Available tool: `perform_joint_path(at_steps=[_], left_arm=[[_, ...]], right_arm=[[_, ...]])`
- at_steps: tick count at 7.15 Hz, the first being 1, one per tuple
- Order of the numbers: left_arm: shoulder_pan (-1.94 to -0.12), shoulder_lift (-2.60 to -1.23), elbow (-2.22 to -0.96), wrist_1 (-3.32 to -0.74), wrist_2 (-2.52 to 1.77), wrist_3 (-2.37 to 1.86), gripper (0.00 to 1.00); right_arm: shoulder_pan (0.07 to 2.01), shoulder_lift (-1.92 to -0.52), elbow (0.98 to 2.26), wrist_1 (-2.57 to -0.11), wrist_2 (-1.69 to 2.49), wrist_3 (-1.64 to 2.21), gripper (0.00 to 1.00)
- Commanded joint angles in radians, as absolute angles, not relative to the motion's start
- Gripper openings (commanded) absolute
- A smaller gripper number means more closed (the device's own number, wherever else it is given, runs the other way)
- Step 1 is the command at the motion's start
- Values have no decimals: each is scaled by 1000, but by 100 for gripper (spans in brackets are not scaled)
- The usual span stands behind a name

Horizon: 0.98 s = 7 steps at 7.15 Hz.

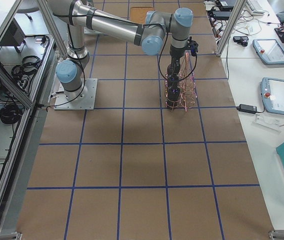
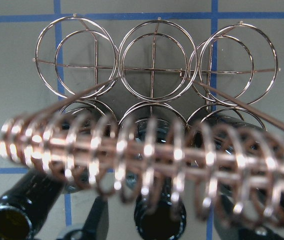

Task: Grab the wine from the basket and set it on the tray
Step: 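Close the right gripper on the neck of the nearest dark bottle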

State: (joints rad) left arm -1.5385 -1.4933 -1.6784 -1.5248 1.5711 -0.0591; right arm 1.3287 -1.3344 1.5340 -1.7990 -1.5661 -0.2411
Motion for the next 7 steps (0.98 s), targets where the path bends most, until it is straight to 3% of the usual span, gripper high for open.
perform_joint_path(at_steps=[1,7], left_arm=[[-1539,-1493,-1680,-1525,1572,-58,100],[-1539,-1493,-1681,-1526,1575,-58,100]], right_arm=[[1331,-1335,1536,-1801,-1566,-242,68],[1335,-1321,1536,-1842,-1568,-253,59]])
